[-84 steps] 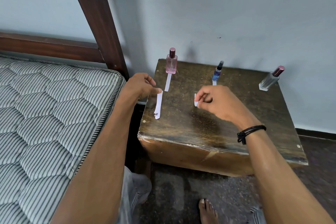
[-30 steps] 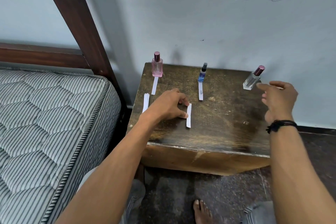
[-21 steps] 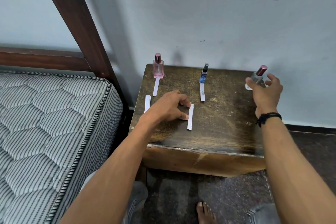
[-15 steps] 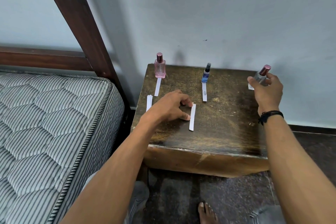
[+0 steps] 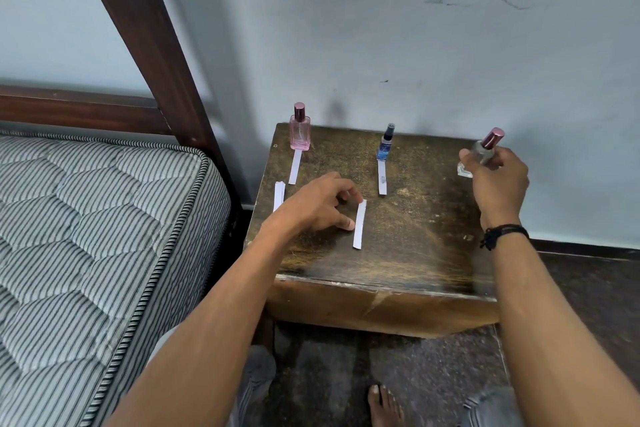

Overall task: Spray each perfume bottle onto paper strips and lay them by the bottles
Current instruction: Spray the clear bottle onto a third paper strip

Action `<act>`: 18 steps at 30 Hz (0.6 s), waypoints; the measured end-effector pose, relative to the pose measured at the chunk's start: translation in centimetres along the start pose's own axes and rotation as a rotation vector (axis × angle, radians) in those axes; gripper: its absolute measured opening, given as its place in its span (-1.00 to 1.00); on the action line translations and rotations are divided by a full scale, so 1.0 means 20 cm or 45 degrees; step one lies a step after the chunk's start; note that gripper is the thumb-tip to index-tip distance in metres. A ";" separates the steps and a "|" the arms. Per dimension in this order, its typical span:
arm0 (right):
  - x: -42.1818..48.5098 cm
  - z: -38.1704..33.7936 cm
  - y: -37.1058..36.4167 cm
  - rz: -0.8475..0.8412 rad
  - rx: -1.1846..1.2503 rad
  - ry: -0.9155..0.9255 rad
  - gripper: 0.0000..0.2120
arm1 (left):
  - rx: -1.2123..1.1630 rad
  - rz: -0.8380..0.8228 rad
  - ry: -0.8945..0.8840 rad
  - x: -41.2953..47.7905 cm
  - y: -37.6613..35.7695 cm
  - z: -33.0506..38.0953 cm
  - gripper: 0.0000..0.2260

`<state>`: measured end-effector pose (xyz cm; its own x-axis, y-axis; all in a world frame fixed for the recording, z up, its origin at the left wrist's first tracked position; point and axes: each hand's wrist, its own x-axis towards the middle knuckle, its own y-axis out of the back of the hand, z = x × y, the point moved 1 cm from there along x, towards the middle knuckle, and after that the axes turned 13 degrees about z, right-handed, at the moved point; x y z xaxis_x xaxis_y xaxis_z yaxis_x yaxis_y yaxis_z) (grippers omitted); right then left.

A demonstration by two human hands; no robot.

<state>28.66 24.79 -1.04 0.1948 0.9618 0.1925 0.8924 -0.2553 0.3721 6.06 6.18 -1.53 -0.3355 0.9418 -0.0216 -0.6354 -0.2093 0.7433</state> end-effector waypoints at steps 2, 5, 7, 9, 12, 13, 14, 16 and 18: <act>-0.06 -0.05 0.01 -0.052 -0.001 0.035 -0.82 | 0.001 -0.003 -0.016 -0.01 0.00 0.01 -0.60; -0.17 -0.13 0.02 -0.180 0.034 0.066 -0.80 | 0.028 0.015 -0.033 -0.02 -0.01 0.01 -0.61; -0.25 -0.17 0.02 -0.302 0.069 0.070 -0.81 | 0.044 0.031 -0.037 -0.03 -0.02 0.01 -0.61; -0.33 -0.19 0.02 -0.405 0.102 0.046 -0.82 | 0.083 0.042 -0.031 -0.03 -0.03 0.01 -0.61; -0.43 -0.21 0.00 -0.493 0.139 0.003 -0.82 | 0.136 0.043 -0.008 -0.02 -0.04 0.01 -0.61; -0.46 -0.21 0.00 -0.507 0.136 -0.008 -0.81 | 0.146 0.041 -0.005 -0.02 -0.04 0.02 -0.60; -0.47 -0.21 0.00 -0.520 0.127 -0.011 -0.80 | 0.151 0.042 -0.003 -0.02 -0.04 0.02 -0.60; -0.49 -0.20 0.00 -0.546 0.101 -0.001 -0.78 | 0.151 0.048 -0.003 -0.02 -0.04 0.02 -0.60; -0.50 -0.20 0.00 -0.559 0.079 0.008 -0.77 | 0.156 0.050 0.000 -0.01 -0.04 0.02 -0.60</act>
<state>25.02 14.82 0.64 -0.2103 0.9770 0.0344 0.9128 0.1836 0.3647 6.95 6.21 -1.95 -0.3584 0.9335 0.0092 -0.5319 -0.2123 0.8198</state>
